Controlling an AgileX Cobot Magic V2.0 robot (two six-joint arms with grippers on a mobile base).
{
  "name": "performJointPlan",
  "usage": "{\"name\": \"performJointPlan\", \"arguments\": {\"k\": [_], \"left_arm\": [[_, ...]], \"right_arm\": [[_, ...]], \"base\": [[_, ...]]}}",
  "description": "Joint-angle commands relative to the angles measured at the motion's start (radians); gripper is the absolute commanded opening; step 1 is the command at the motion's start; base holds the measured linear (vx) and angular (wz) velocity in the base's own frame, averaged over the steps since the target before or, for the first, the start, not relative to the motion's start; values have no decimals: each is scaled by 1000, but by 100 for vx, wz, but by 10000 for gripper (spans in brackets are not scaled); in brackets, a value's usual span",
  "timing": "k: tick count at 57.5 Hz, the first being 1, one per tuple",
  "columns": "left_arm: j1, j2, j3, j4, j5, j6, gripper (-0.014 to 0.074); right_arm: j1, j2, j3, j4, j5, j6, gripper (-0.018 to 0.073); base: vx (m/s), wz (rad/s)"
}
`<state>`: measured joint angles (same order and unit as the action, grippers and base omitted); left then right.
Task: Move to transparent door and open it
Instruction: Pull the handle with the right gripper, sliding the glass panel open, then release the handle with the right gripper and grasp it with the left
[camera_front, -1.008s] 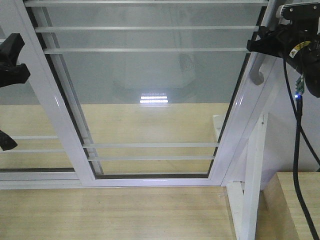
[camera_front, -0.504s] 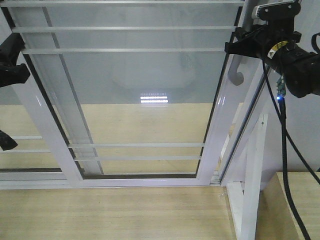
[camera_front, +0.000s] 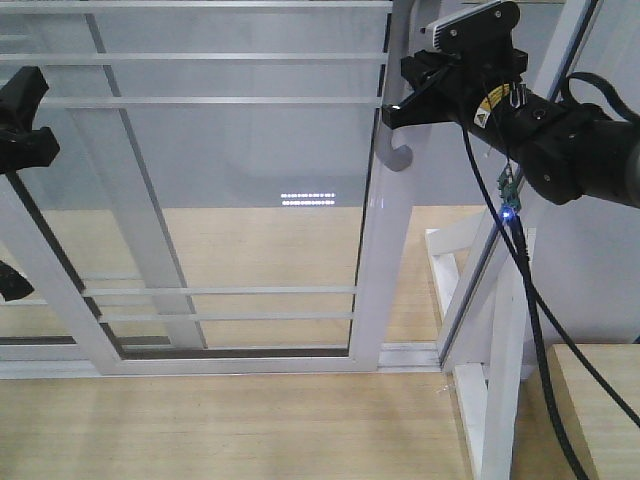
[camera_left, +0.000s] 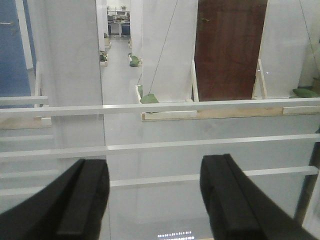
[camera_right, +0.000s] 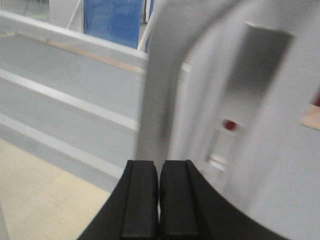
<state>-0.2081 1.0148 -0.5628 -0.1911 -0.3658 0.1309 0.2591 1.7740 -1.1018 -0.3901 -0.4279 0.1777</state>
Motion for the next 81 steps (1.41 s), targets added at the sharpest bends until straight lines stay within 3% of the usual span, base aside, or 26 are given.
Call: {"name": "performJointPlan", "arguments": {"k": [1, 9, 16, 20, 32, 41, 46, 54, 62, 81], "left_arm": [[-1, -12, -36, -4, -48, 0, 513], [-1, -11, -36, 13, -1, 0, 513], [-2, 11, -36, 128, 30, -4, 513], [-2, 33, -36, 164, 34, -26, 513], [-8, 120, -37, 191, -35, -139, 513], [-38, 212, -69, 343, -127, -201, 513], [-56, 281, -119, 446, -166, -307, 513], [-70, 419, -238, 505, -210, -464, 513], [-84, 550, -372, 524, -213, -510, 513], [-131, 757, -611, 521, -194, -505, 513]], "right_arm": [[2, -84, -29, -13, 1, 7, 142], [2, -159, -29, -15, 159, 7, 99], [3, -234, -29, -14, 306, 7, -13], [3, -275, -24, -11, 367, 10, -11], [3, -452, 233, -11, 208, 10, -9], [3, -591, 463, -11, 90, 10, -8], [3, -667, 557, -11, 64, 10, -8], [2, -744, 634, -11, 67, 10, -8], [2, -771, 646, -11, 86, 10, -8], [2, -771, 646, -11, 81, 9, -8]], "base": [[0, 0], [0, 0], [0, 0], [0, 0], [0, 0], [0, 0], [0, 0], [0, 0], [0, 0], [0, 0]]}}
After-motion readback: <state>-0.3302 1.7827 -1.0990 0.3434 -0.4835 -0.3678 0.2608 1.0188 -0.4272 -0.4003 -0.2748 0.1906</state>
